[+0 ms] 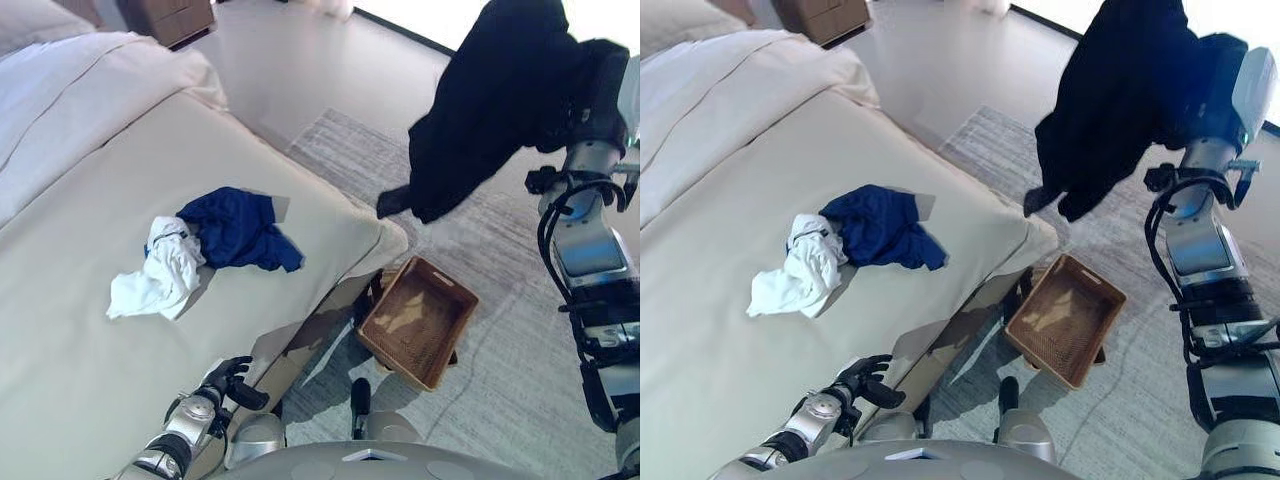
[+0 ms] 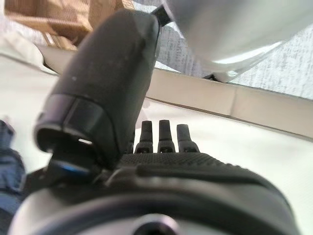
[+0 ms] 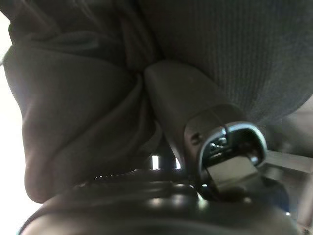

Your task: Pick up the clothes from the bed and place them into the basket

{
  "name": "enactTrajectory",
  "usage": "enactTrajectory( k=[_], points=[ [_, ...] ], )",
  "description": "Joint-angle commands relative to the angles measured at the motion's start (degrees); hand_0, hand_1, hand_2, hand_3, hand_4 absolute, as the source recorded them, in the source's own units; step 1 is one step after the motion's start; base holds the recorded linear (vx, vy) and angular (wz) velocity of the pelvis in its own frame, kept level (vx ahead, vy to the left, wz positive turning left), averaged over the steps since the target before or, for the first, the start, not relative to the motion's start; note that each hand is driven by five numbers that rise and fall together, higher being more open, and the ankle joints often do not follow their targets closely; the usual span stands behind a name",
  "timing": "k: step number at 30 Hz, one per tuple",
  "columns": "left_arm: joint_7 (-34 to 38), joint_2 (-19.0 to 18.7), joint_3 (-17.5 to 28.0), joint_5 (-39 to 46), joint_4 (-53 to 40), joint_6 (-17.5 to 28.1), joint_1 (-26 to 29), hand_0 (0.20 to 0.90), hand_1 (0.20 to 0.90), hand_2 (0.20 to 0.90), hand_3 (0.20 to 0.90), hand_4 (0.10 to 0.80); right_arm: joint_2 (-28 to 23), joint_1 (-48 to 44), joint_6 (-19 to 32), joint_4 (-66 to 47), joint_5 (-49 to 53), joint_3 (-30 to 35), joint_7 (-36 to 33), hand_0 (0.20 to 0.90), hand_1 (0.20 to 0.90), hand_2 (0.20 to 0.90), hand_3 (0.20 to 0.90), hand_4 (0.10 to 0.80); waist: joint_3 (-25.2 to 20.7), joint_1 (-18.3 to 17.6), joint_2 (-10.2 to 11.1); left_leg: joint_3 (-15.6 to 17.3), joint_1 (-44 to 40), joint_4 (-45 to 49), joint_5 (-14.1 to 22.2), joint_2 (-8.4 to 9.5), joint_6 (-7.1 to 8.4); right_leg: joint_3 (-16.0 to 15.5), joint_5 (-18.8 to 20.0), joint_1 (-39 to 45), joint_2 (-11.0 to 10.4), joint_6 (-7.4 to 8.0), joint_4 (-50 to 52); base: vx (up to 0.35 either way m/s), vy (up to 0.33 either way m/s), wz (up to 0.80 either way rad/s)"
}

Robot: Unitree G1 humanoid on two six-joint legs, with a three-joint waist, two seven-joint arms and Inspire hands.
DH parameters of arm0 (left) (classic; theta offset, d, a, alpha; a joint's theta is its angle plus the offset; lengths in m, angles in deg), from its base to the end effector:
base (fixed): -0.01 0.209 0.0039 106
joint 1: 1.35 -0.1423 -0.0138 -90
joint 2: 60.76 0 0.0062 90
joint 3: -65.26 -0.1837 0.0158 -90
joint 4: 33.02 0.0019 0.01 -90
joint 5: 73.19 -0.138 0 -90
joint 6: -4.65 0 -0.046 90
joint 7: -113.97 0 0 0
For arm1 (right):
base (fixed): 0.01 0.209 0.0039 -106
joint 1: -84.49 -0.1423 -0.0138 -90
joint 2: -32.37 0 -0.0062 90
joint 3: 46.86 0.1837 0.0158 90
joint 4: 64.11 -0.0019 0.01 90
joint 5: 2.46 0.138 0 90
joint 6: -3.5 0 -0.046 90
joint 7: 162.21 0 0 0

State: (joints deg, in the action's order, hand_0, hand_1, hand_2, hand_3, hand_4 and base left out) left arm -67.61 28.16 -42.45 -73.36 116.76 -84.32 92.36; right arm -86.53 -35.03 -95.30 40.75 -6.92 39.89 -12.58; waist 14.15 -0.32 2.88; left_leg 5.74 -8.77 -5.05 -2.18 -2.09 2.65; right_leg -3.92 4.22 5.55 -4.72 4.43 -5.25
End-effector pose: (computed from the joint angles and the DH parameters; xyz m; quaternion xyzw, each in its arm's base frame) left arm 0.1234 0.2191 -0.0969 0.2036 0.4738 -0.0744 0.8536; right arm 0.2820 -0.2797 0.1766 -0.3746 -0.1568 -0.3230 0.8548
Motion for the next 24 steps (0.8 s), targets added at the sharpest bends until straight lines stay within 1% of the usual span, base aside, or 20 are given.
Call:
enactTrajectory(
  k=[1,2,3,8,13,16,17,19,21,23,24],
  points=[
    [-0.25,-0.68,-2.62,-1.64,3.35,0.89,-0.31,0.9,0.9,0.9,0.9,0.8,-4.8,-3.74,4.32,0.54,-4.15,4.04,-1.07,0.3,0.3,0.3,0.2,0.1,-7.05,0.31,0.44,-0.12,0.84,2.96,6.36,1.27,-2.26,-1.27,-4.37,-0.06,1.11,-0.48,4.05,0.005,-0.105,-0.2],
    [-0.24,-0.68,-2.72,-1.53,3.32,0.88,-0.27,0.9,0.9,0.9,0.9,0.8,-4.76,-3.49,4.22,0.75,-4.26,4.02,-1.06,0.3,0.3,0.3,0.2,0.1,-7.02,0.24,0.39,-0.06,0.85,2.98,6.29,1.19,-2.21,-1.22,-4.33,-0.09,1.16,-0.51,4.03,-0.021,-0.131,-0.22],
    [-0.32,-0.61,-3.02,-1.51,3.24,1.2,-0.18,0.9,0.9,0.9,0.9,0.8,-4.53,-2.58,2.89,2.13,-4.72,4.0,-1.36,0.3,0.3,0.3,0.2,0.1,-6.79,-0.1,0.13,0.21,1.04,3.14,6.04,0.83,-2.02,-1.11,-4.27,-0.26,1.36,-0.66,3.96,-0.029,-0.109,-0.16],
    [-0.56,-0.52,-4.05,-0.55,2.57,2.32,0.31,0.9,0.9,0.9,0.9,0.8,-3.79,-0.56,3.02,7.63,-3.06,4.53,-2.03,0.3,0.3,0.3,0.2,0.1,-5.54,-0.79,-0.88,0.45,2.11,3.64,5.25,-0.02,-1.29,-0.87,-3.93,-1.07,1.74,-0.9,3.82,-0.057,-0.125,-0.11],
    [-0.46,-0.68,-5.25,0.71,2.23,3.1,1.5,0.9,0.9,0.9,0.9,0.8,-3.71,-0.13,1.93,12.4,-2.03,3.46,-0.15,0.3,0.3,0.3,0.2,0.1,-3.25,-1.55,-2.25,-0.23,4.51,4.97,4.37,-0.56,-0.35,-1.18,-4.47,-3.32,1.76,-1.48,5.65,-0.095,-0.092,-0.02],
    [0.19,-0.49,-6.1,2.44,1.64,3.71,3.13,0.9,0.9,0.9,0.9,0.8,-3.89,-1.44,1.33,15.24,-1.67,1.85,0.47,0.3,0.3,0.3,0.2,0.1,-0.81,-2.08,-3.32,-1.0,7.04,6.43,3.92,-0.49,0.17,-1.47,-5.19,-5.92,1.23,-2.0,8.01,-0.175,-0.034,0.02],
    [0.39,-0.45,-6.62,3.6,1.38,4.21,4.37,0.9,0.9,0.9,0.9,0.8,-4.21,-2.59,1.4,16.99,-1.38,1.1,0.18,0.3,0.3,0.3,0.2,0.1,0.93,-2.24,-4.02,-1.44,8.63,7.39,3.69,-0.29,0.4,-1.6,-5.45,-7.49,0.8,-2.24,9.34,-0.219,-0.023,0.0],
    [0.7,-0.14,-7.0,4.55,1.22,4.83,5.45,0.9,0.9,0.9,0.9,0.8,-4.46,-3.7,1.83,18.61,-0.91,0.21,-0.38,0.3,0.3,0.3,0.2,0.1,2.5,-2.45,-4.84,-1.78,10.09,8.26,3.45,-0.14,0.58,-1.77,-5.76,-8.98,0.51,-2.5,10.57,-0.203,0.019,0.02],
    [1.29,0.53,-7.72,7.16,0.55,6.29,7.19,0.9,0.9,0.9,0.9,0.8,-4.91,-6.02,1.93,20.96,-0.42,-1.62,-1.14,0.3,0.3,0.3,0.2,0.1,5.81,-2.78,-6.74,-2.38,12.64,9.47,2.86,0.23,0.88,-1.87,-6.23,-11.81,0.1,-3.03,12.55,-0.213,0.025,0.02],
    [1.55,0.81,-7.95,8.51,-0.32,7.28,7.79,0.9,0.9,0.9,0.9,0.8,-4.97,-7.46,1.98,21.7,-0.26,-2.86,-1.88,0.3,0.3,0.3,0.2,0.1,7.69,-2.83,-7.8,-2.77,14.42,10.05,2.52,0.44,0.89,-1.89,-6.42,-13.93,0.03,-3.36,13.63,-0.149,-0.011,0.02],
    [1.59,0.9,-8.04,8.99,-0.83,7.58,8.0,0.9,0.9,0.9,0.9,0.8,-4.99,-8.05,2.79,21.87,-0.12,-3.37,-2.86,0.3,0.3,0.3,0.2,0.1,8.49,-2.81,-8.23,-2.92,15.31,10.28,2.34,0.51,0.9,-1.89,-6.45,-14.97,0.02,-3.52,14.04,-0.12,-0.024,0.02]
  ],
)
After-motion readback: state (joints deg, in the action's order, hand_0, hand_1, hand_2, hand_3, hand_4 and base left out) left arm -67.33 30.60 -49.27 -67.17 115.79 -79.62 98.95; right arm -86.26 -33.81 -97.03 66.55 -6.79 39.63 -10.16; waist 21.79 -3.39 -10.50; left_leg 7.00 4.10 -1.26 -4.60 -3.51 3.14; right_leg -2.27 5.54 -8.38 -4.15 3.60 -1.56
